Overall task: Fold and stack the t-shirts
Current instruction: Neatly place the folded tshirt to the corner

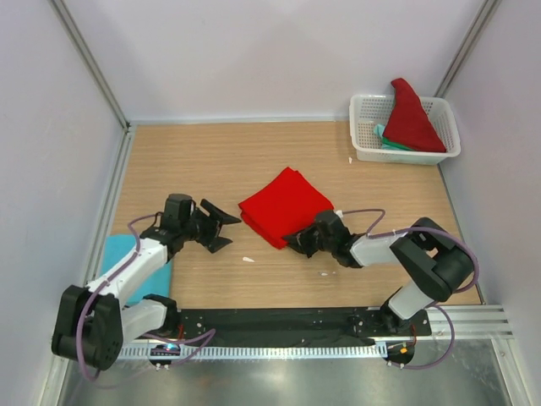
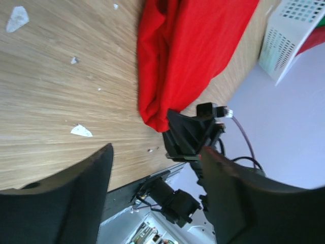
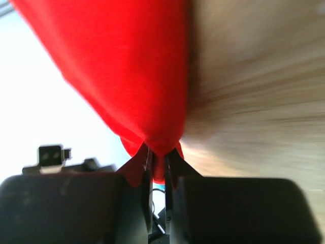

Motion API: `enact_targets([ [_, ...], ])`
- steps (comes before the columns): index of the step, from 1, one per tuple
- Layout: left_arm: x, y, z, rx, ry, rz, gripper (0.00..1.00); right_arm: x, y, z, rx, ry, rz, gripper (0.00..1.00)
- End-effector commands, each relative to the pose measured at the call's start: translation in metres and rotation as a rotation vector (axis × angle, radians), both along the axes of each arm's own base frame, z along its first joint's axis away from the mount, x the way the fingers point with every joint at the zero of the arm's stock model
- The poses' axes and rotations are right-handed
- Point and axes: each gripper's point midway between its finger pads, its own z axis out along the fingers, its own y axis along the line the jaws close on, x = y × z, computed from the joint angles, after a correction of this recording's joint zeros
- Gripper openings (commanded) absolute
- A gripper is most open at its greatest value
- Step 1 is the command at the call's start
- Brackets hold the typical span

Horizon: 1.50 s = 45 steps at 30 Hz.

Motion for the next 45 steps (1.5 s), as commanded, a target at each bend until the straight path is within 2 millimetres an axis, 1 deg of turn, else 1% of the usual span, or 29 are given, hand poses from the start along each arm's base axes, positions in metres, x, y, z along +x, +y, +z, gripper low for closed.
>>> enact_targets([
  [1,0.014,-0.003,-0.006,-0.023,-0.013,0.017,0.74,0.007,0.012,0.027,-0.015,-0.05,0.055,0.04],
  [2,0.019,-0.006,-0.006,-0.039,-0.03,0.012,0.76,0.011,0.015,0.035,-0.002,-0.061,0.057,0.03],
  [3,0.021,-0.008,-0.01,-0.049,-0.015,0.012,0.77,0.011,0.015,0.036,0.0,-0.054,0.058,0.03],
  [4,0.028,-0.012,-0.008,-0.084,-0.034,0.021,0.79,0.01,0.018,0.039,0.011,-0.048,0.068,0.02],
  [5,0.03,-0.015,-0.017,-0.096,-0.011,0.025,0.81,0.013,0.02,0.044,0.023,-0.054,0.068,0.02],
  [7,0.04,-0.017,-0.017,-0.113,-0.032,0.033,0.86,0.015,0.022,0.048,0.033,-0.055,0.069,0.02],
  [8,0.043,-0.017,-0.025,-0.105,-0.016,0.044,0.88,0.017,0.024,0.053,0.044,-0.06,0.073,0.02],
  [12,0.055,-0.019,-0.029,-0.12,-0.03,0.067,0.92,0.021,0.027,0.061,0.062,-0.055,0.075,0.02],
  [13,0.061,-0.018,-0.027,-0.116,-0.049,0.08,0.93,0.023,0.026,0.061,0.064,-0.055,0.073,0.02],
  [17,0.066,-0.019,-0.037,-0.123,-0.025,0.098,0.93,0.028,0.029,0.071,0.106,-0.052,0.056,0.02],
  [18,0.066,-0.02,-0.043,-0.122,0.0,0.102,0.93,0.029,0.029,0.073,0.112,-0.052,0.055,0.02],
  [24,0.066,-0.023,-0.056,-0.115,0.041,0.133,0.93,0.038,0.034,0.089,0.17,-0.054,0.045,0.02],
  [25,0.068,-0.025,-0.058,-0.115,0.045,0.135,0.93,0.04,0.036,0.093,0.175,-0.061,0.05,0.01],
  [26,0.069,-0.025,-0.06,-0.117,0.047,0.141,0.93,0.04,0.035,0.093,0.168,-0.056,0.048,0.02],
  [27,0.073,-0.025,-0.058,-0.128,0.026,0.146,0.93,0.04,0.036,0.095,0.167,-0.057,0.056,0.01],
  [28,0.075,-0.026,-0.063,-0.136,0.041,0.157,0.93,0.041,0.037,0.096,0.168,-0.057,0.058,0.02],
  [30,0.079,-0.028,-0.063,-0.149,0.035,0.159,0.93,0.042,0.035,0.096,0.169,-0.05,0.055,0.02],
  [34,0.085,-0.029,-0.068,-0.153,0.05,0.176,0.93,0.046,0.037,0.107,0.19,-0.061,0.055,0.01],
  [35,0.085,-0.029,-0.073,-0.149,0.065,0.18,0.93,0.046,0.037,0.108,0.191,-0.061,0.057,0.02],
  [41,0.085,-0.023,-0.085,-0.13,0.111,0.229,0.88,0.051,0.037,0.116,0.214,-0.06,0.052,0.01],
  [45,0.093,-0.024,-0.087,-0.128,0.113,0.245,0.81,0.053,0.036,0.119,0.222,-0.063,0.052,0.01],
])
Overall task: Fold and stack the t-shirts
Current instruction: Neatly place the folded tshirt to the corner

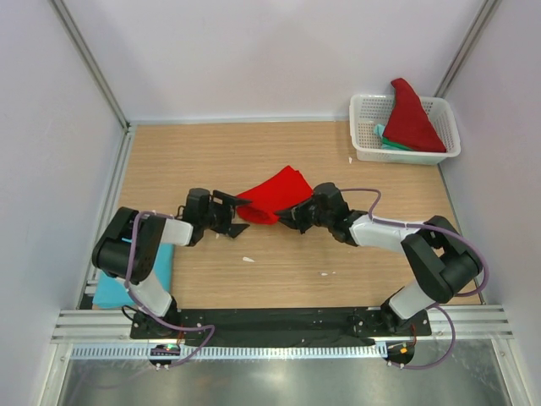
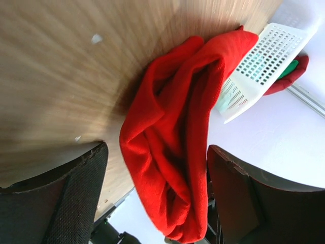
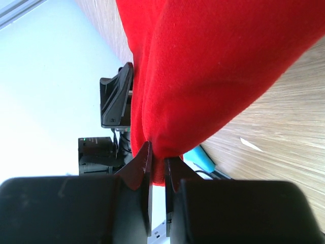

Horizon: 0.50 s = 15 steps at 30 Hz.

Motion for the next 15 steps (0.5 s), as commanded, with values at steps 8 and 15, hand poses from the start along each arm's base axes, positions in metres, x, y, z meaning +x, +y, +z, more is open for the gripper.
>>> enact_targets([
  [8,0.027,0.002,-0.027,0.056,0.047,0.053,0.73,0.01,0.006,0.038,0.098,-0.048,0.006,0.02],
  [15,0.042,-0.001,-0.022,0.06,-0.023,0.038,0.2,0.01,0.0,0.038,0.098,-0.041,0.033,0.16],
])
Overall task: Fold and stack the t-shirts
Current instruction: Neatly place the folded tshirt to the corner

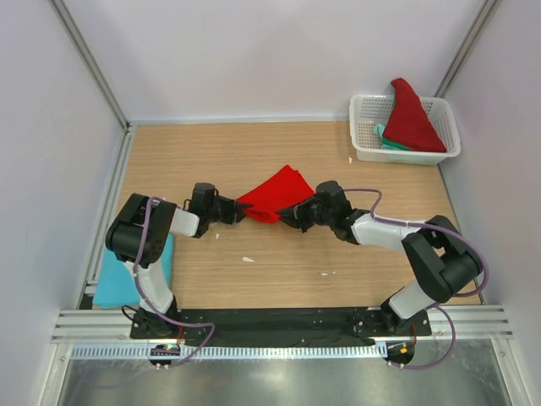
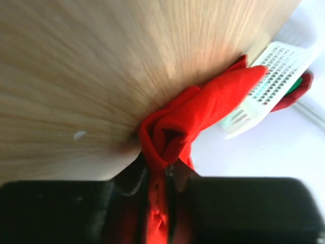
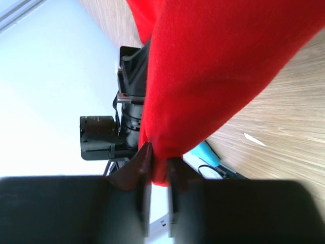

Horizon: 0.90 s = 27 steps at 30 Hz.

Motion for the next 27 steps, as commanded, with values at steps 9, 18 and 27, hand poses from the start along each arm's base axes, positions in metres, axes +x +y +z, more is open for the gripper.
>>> enact_targets([
  [9,0.004,0.042,0.038,0.478,-0.148,-0.212,0.0,-0.014,-0.059,0.012,-0.436,-0.235,0.459,0.65],
  [18,-0.022,0.127,0.082,0.856,-0.046,-0.118,0.0,-0.021,-0.087,0.026,-0.591,-0.348,0.546,0.69],
  [27,-0.049,0.22,0.134,1.058,0.086,0.073,0.0,-0.025,-0.087,0.024,-0.586,-0.344,0.575,0.7],
])
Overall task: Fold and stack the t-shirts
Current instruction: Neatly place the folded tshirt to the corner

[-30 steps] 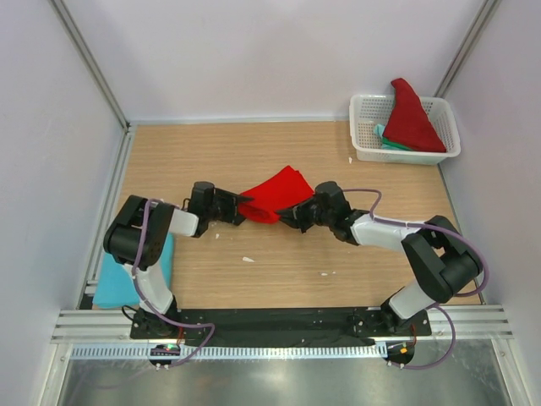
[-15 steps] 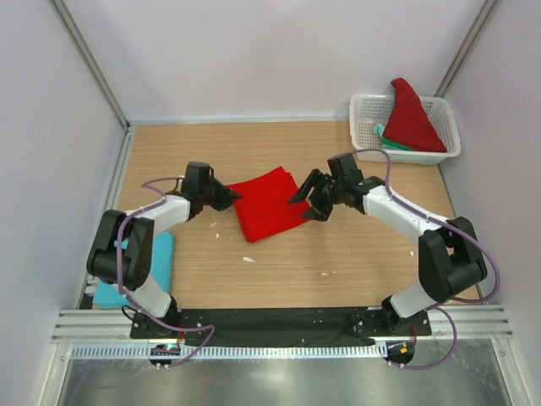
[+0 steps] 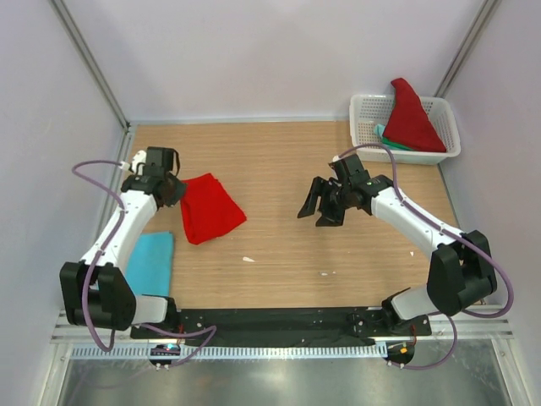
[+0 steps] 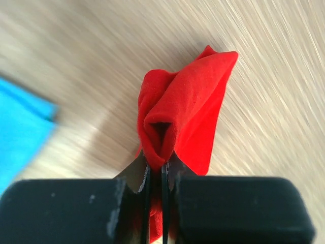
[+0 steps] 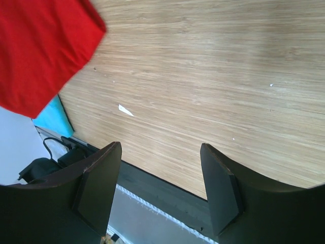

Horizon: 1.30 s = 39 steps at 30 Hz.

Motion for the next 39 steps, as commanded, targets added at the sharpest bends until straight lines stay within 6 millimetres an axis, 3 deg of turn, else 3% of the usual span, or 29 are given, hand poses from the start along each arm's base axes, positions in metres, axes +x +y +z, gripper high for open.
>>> enact_targets([
  [1,-0.027,0.06,0.018,0.164,0.078,0.138,0.0,0.0,0.0,0.008,-0.005,-0.037,0.036,0.7],
  [4,-0.043,0.099,0.029,0.193,0.1,0.236,0.0,-0.003,-0.001,0.008,-0.006,-0.033,0.041,0.7],
  [7,-0.057,0.123,0.036,0.211,0.123,0.278,0.0,-0.006,-0.002,0.006,-0.01,-0.027,0.049,0.7],
  [12,-0.072,0.149,0.045,0.22,0.165,0.343,0.0,-0.008,-0.002,0.007,-0.013,-0.025,0.061,0.7],
  [16,-0.083,0.167,0.067,0.242,0.193,0.409,0.0,-0.008,-0.003,0.009,-0.023,-0.025,0.071,0.7],
  [21,-0.068,0.163,0.077,0.199,0.126,0.405,0.0,-0.007,-0.002,0.009,-0.02,-0.019,0.079,0.7],
  [27,-0.072,0.17,0.108,0.217,0.095,0.468,0.0,-0.008,-0.002,0.01,-0.026,-0.019,0.084,0.7],
  [33,-0.035,0.156,0.121,0.112,0.001,0.405,0.0,-0.009,-0.002,0.009,-0.028,-0.013,0.093,0.7],
  [37,-0.043,0.163,0.14,0.15,-0.017,0.441,0.0,-0.009,-0.004,0.008,-0.037,-0.013,0.093,0.7],
  [39,-0.038,0.16,0.141,0.136,-0.025,0.415,0.0,-0.01,-0.004,0.006,-0.038,-0.01,0.095,0.7],
])
